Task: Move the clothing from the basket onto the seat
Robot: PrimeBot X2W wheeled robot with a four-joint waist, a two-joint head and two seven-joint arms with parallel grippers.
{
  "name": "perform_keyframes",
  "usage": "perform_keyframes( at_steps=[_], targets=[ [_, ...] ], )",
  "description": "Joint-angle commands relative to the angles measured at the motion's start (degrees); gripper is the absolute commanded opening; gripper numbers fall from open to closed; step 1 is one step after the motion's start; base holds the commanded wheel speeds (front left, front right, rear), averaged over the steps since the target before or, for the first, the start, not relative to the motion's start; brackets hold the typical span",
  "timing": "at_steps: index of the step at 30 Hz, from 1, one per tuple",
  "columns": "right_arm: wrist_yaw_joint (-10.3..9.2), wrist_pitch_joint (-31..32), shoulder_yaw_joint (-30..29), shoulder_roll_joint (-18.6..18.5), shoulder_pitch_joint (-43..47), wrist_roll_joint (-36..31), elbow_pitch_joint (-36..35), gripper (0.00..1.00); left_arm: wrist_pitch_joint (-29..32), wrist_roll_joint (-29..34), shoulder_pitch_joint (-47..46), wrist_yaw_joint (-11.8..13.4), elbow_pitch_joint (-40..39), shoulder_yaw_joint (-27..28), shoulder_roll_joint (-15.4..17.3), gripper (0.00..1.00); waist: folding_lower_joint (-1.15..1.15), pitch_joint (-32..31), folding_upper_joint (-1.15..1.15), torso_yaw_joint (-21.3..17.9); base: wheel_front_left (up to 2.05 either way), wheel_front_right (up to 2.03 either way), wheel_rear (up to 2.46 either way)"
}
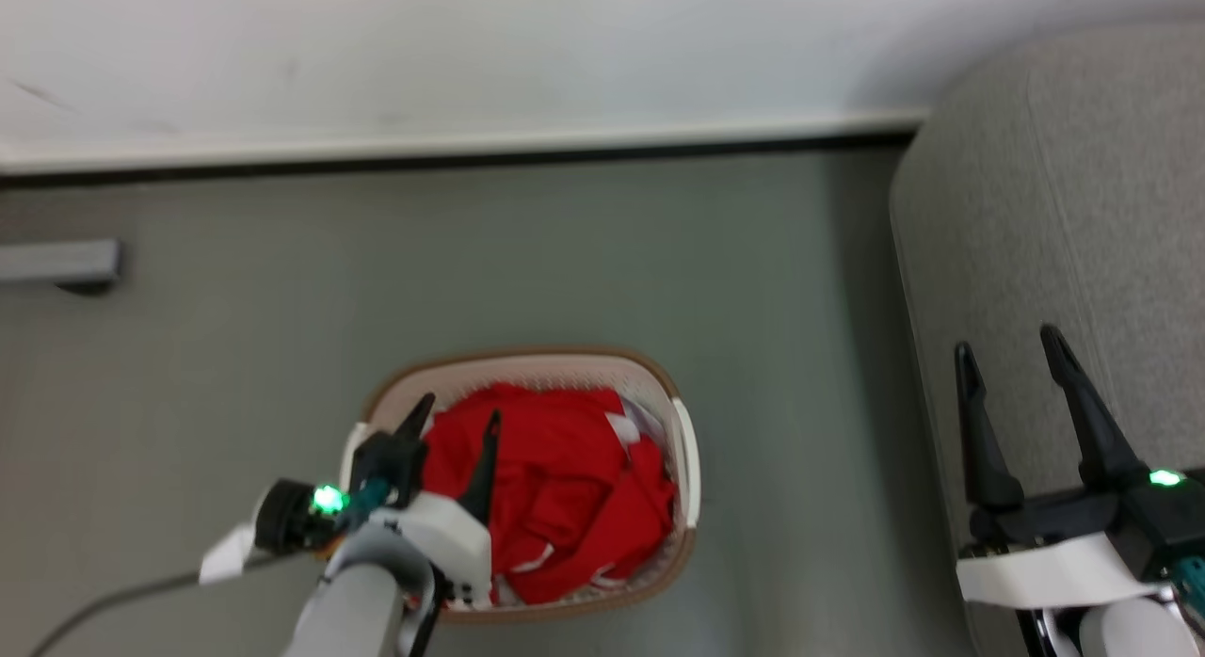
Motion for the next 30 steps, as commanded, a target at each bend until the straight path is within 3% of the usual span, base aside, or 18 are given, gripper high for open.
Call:
perform_keyframes(
  at_steps=[1, 13, 23, 30],
  targets=[
    [-0.12, 0.0, 0.4, 0.0, -1.6, 0.2, -0.4, 1.0, 0.0, 0.7, -2.4, 0.2, 2.3, -0.2, 0.8, 1.0, -0.02, 6.2, 0.0, -3.8, 0.0, 0.0, 0.0],
    [-0.13, 0.0, 3.5, 0.4, -8.9, 3.4, -2.6, 1.0, 8.6, 4.4, -20.4, 2.5, 25.1, -2.6, 3.2, 1.0, -0.02, 17.9, 0.0, -9.7, 0.0, 0.0, 0.0],
    [-0.13, 0.0, 4.6, 0.4, -11.4, 5.1, -3.7, 1.0, 17.4, 5.1, -28.5, 6.2, 33.7, -3.1, 6.0, 1.0, -0.02, 23.2, 0.0, -11.0, 0.0, 0.0, 0.0],
    [-0.13, 0.0, 5.4, 0.3, -12.9, 5.2, -4.4, 1.0, 18.9, 3.9, -31.9, 5.4, 35.0, -3.2, 7.0, 1.0, -0.02, 27.3, 0.0, -11.9, 0.0, 0.0, 0.0]
  ],
)
